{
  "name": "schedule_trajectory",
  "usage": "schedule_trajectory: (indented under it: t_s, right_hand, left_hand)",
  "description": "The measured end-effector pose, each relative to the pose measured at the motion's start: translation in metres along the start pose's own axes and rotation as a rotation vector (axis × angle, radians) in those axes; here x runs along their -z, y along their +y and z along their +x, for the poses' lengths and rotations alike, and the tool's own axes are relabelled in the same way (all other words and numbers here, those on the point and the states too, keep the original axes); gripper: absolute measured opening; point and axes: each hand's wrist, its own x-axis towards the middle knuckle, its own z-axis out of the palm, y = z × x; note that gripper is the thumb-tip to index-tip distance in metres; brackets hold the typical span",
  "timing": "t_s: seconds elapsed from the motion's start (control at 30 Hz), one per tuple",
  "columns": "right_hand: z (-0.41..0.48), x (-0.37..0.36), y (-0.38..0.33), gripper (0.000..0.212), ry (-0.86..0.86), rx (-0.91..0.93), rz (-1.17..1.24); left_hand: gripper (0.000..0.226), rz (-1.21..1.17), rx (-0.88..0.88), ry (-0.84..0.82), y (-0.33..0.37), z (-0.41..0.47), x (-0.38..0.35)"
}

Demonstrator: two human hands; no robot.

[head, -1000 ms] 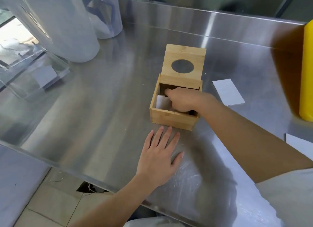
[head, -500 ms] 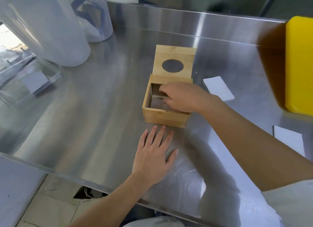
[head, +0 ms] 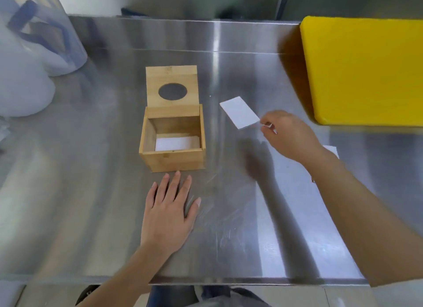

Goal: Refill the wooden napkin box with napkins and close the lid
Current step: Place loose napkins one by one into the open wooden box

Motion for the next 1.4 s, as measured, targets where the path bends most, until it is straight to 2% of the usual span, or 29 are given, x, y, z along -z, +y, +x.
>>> schedule_trajectory:
  t_s: [0.2, 0.27, 0.37, 0.53, 0.63, 0.73, 0.83, 1.0, 1.4]
  right_hand:
    - [-0.041, -0.004, 0.053, 0.030, 0.105, -0.434, -0.023]
    - [-0.049, -0.006, 0.068, 0.038, 0.066, -0.569, -0.072]
    - [-0.056, -0.009, 0.085, 0.060, -0.057, -0.751, -0.080]
    - [-0.056, -0.015, 0.098, 0.085, -0.107, -0.917, 0.103]
    - [-0.053, -0.023, 0.108, 0.088, -0.127, -0.902, 0.114]
    - [-0.052, -0.020, 0.096, 0.064, -0.071, -0.882, 0.324]
    - [-0.046, -0.015, 0.073, 0.034, -0.052, -0.767, 0.423]
    - [-0.031, -0.005, 0.032, 0.020, -0.096, -0.564, 0.463]
    - [0.000, 0.012, -0.036, 0.021, -0.071, -0.158, 0.675]
  left_hand:
    - [0.061, -0.004, 0.015, -0.007, 0.003, -0.001, 0.001]
    - [0.061, -0.005, 0.012, -0.008, 0.003, -0.001, 0.002]
    - [0.063, -0.011, 0.010, -0.014, 0.004, -0.003, 0.001]
    - [0.064, -0.017, 0.016, -0.016, 0.004, -0.004, 0.003]
    - [0.064, -0.022, 0.017, -0.017, 0.004, -0.004, 0.003]
    - [0.064, -0.028, 0.018, -0.016, 0.003, -0.003, 0.004]
    - [0.064, -0.016, 0.020, -0.024, 0.003, -0.003, 0.004]
    - [0.065, -0.026, 0.019, -0.029, 0.003, -0.003, 0.006]
    - [0.056, -0.018, 0.020, -0.028, 0.003, -0.003, 0.007]
